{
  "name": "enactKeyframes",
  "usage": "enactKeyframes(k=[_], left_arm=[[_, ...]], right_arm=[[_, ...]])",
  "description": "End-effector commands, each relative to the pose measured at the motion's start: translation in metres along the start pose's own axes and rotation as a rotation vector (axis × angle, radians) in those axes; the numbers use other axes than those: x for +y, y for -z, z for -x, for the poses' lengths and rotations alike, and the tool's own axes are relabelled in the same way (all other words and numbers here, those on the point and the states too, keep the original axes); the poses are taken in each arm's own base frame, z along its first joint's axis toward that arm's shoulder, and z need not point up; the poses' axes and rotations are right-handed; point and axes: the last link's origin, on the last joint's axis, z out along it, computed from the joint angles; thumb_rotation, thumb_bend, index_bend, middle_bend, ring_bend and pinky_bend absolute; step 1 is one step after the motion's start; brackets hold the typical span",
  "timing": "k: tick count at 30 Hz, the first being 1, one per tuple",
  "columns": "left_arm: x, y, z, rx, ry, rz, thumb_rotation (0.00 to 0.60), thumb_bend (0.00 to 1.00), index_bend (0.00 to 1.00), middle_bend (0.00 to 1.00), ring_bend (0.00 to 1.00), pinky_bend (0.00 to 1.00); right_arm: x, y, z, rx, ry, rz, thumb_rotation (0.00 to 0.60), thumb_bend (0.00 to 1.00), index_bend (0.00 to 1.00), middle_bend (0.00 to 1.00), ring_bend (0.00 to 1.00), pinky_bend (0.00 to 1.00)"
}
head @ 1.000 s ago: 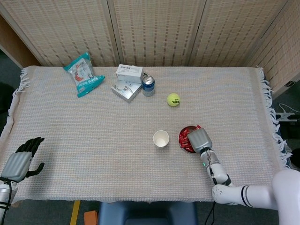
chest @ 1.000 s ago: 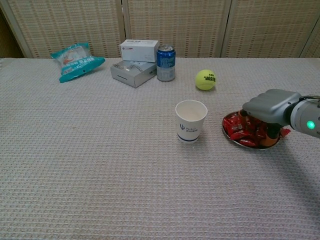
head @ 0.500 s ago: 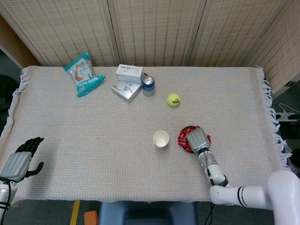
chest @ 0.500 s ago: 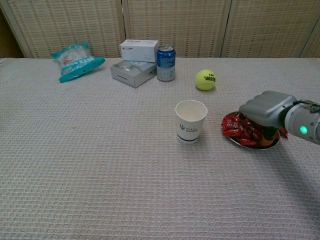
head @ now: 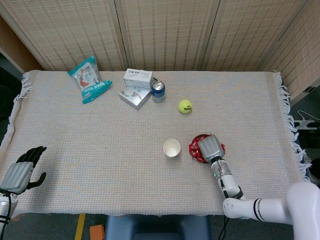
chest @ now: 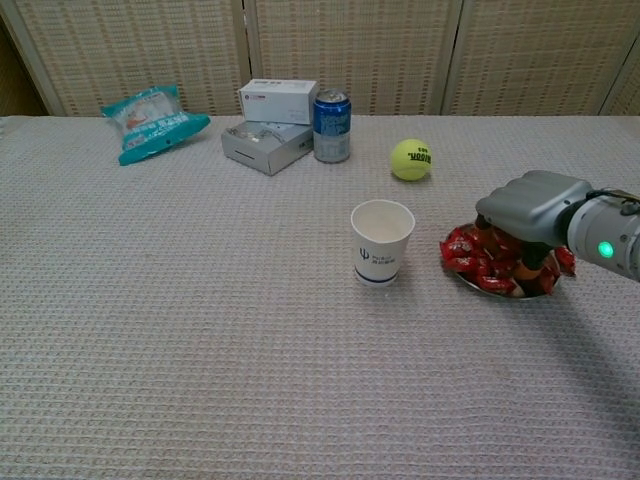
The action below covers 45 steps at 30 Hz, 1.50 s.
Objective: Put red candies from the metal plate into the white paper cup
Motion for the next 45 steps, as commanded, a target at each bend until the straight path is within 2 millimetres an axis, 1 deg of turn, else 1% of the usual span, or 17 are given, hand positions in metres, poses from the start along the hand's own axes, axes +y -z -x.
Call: enactKeyframes(k=[1,6,15,19,20,23,26,30,34,37,42,43,44,45], left_arm=[[0.0,0.0,0.0,0.001,0.001,0.0,0.6,0.44,0.0,0.0,0.0,0.14],[-0.001,0.0,-0.001,0.003,0.004,-0.001,0.6,0.44,0.0,0.0,0.0,0.14],[-0.001,0.0,-0.001,0.004,0.006,0.001,0.6,0.44,0.0,0.0,0.0,0.14],[-0.001,0.0,-0.002,0.004,0.01,0.0,0.6,0.44,0.0,0.0,0.0,0.14],[-0.002,0.0,-0.002,0.003,0.012,-0.001,0.6,0.44,0.0,0.0,0.0,0.14],[-0.002,0.0,-0.002,0.002,0.014,-0.003,0.6,0.44,0.0,0.0,0.0,0.14],[-0.002,0.0,-0.002,0.003,0.017,-0.001,0.6,0.44,0.0,0.0,0.0,0.14],[-0.003,0.0,-0.003,0.002,0.021,-0.001,0.6,0.44,0.0,0.0,0.0,0.14],[-0.003,0.0,-0.003,-0.002,0.026,0.0,0.6,0.44,0.0,0.0,0.0,0.14],[-0.004,0.0,-0.003,-0.002,0.029,0.001,0.6,0.44,0.0,0.0,0.0,0.14],[-0.005,0.0,-0.004,-0.001,0.034,0.0,0.6,0.44,0.0,0.01,0.0,0.14],[-0.005,0.0,-0.004,-0.001,0.035,0.001,0.6,0.44,0.0,0.01,0.0,0.14],[-0.005,0.0,-0.004,-0.001,0.036,0.001,0.6,0.44,0.0,0.01,0.0,0.14],[-0.005,0.0,-0.004,-0.002,0.037,0.001,0.6,0.44,0.0,0.01,0.0,0.14]], right_arm=[[0.004,0.003,-0.008,0.021,-0.017,0.003,0.6,0.41,0.72,0.67,0.58,0.74],[0.005,0.009,-0.021,0.052,-0.052,-0.008,0.6,0.41,0.73,0.67,0.58,0.74],[0.003,0.026,-0.057,0.146,-0.131,-0.047,0.6,0.41,0.74,0.68,0.59,0.74],[-0.003,0.032,-0.075,0.18,-0.161,-0.074,0.6,0.41,0.74,0.68,0.59,0.74],[-0.006,0.034,-0.082,0.196,-0.171,-0.085,0.6,0.41,0.74,0.68,0.59,0.74],[-0.015,0.037,-0.095,0.219,-0.2,-0.112,0.6,0.41,0.74,0.68,0.59,0.74],[-0.025,0.037,-0.104,0.223,-0.208,-0.136,0.6,0.41,0.74,0.68,0.59,0.74],[-0.041,0.032,-0.107,0.212,-0.195,-0.158,0.6,0.41,0.74,0.68,0.59,0.74],[-0.058,0.024,-0.106,0.186,-0.182,-0.171,0.6,0.41,0.74,0.68,0.59,0.74],[-0.066,0.019,-0.105,0.172,-0.175,-0.174,0.6,0.41,0.72,0.68,0.59,0.74],[-0.07,0.016,-0.105,0.169,-0.17,-0.172,0.6,0.41,0.65,0.68,0.59,0.74],[-0.071,0.016,-0.104,0.168,-0.168,-0.172,0.6,0.42,0.62,0.68,0.59,0.74],[-0.072,0.015,-0.104,0.166,-0.168,-0.174,0.6,0.42,0.57,0.68,0.59,0.74],[-0.073,0.015,-0.104,0.165,-0.168,-0.177,0.6,0.41,0.54,0.68,0.59,0.74]])
